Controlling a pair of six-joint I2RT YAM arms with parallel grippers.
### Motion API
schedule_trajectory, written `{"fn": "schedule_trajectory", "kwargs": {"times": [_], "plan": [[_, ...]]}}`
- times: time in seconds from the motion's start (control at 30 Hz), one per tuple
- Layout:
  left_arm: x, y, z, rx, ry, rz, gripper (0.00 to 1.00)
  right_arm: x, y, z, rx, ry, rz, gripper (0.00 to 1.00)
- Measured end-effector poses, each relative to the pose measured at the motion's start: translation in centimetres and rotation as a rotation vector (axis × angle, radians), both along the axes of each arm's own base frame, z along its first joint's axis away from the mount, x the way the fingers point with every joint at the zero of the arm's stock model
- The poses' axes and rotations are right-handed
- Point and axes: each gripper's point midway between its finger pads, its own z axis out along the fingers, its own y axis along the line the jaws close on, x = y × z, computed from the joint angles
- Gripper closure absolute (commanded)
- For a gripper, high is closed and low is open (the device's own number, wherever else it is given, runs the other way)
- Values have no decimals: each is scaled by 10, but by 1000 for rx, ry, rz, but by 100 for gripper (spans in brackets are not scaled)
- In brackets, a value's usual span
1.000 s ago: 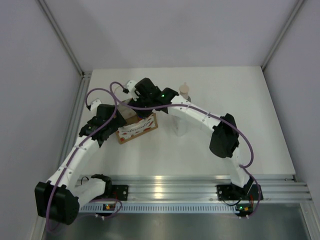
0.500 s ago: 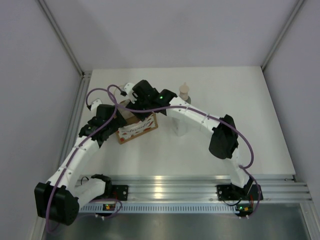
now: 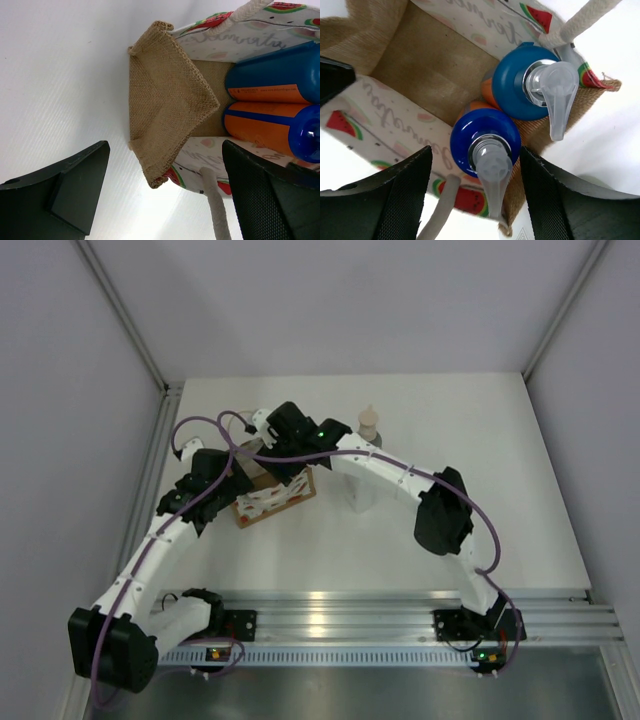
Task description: Take the personal care products out of the canvas bag
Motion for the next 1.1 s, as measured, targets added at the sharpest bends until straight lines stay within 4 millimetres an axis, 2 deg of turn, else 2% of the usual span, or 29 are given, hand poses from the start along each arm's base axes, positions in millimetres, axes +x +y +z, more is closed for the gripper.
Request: {"fn": "schedule_trajectory", "kwargs": {"times": [0.27,0.5,0.6,0.77,1.0,1.1], "plan": [[-1,-3,3,-15,-9,-11,2,11,-1,-26,-33,25,-16,24],[-2,-8,8,-41,-26,-33,2,15,5,-31,-32,26,-16,24],[-3,-10,8,-48,-24,-39,2,16,5,-37,-40,31,-19,27],[-3,-11,11,-57,-31,-47,2,19,4,-36,-40,23,-33,29],[-4,-12,13,-62,-40,-50,2,20,4,-37,-40,24,-48,49],[-4,-12,13,-62,-40,-50,2,20,4,-37,-37,28,-51,69]]}}
